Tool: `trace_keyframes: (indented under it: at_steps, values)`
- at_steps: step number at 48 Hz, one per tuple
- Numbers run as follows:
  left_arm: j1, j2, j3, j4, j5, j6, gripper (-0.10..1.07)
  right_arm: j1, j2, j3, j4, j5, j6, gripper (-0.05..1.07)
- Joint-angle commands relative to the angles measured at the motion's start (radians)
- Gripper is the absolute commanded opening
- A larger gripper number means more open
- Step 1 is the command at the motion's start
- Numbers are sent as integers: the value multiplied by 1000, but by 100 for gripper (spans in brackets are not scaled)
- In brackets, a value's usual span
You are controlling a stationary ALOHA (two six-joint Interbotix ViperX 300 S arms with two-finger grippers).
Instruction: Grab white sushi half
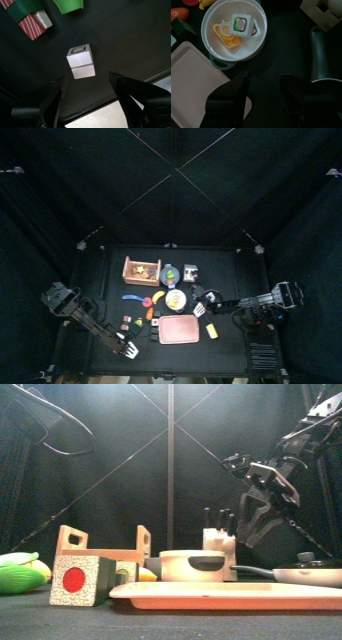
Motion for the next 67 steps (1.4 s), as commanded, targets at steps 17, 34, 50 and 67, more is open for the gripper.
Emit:
trace_keyframes:
  at_steps: [17, 34, 50, 67]
  values:
    - [2, 8, 61, 29, -83, -38, 99, 23, 8, -26, 6, -3, -2, 81]
    - [3, 38, 92, -2, -183, -35, 97, 25, 18, -28, 6, -3, 0, 81]
    - [9, 38, 87, -14, -183, -35, 95, 25, 23, -26, 6, -3, -2, 81]
    - [23, 37, 87, -12, -170, -34, 69, 25, 23, -26, 6, -3, -2, 81]
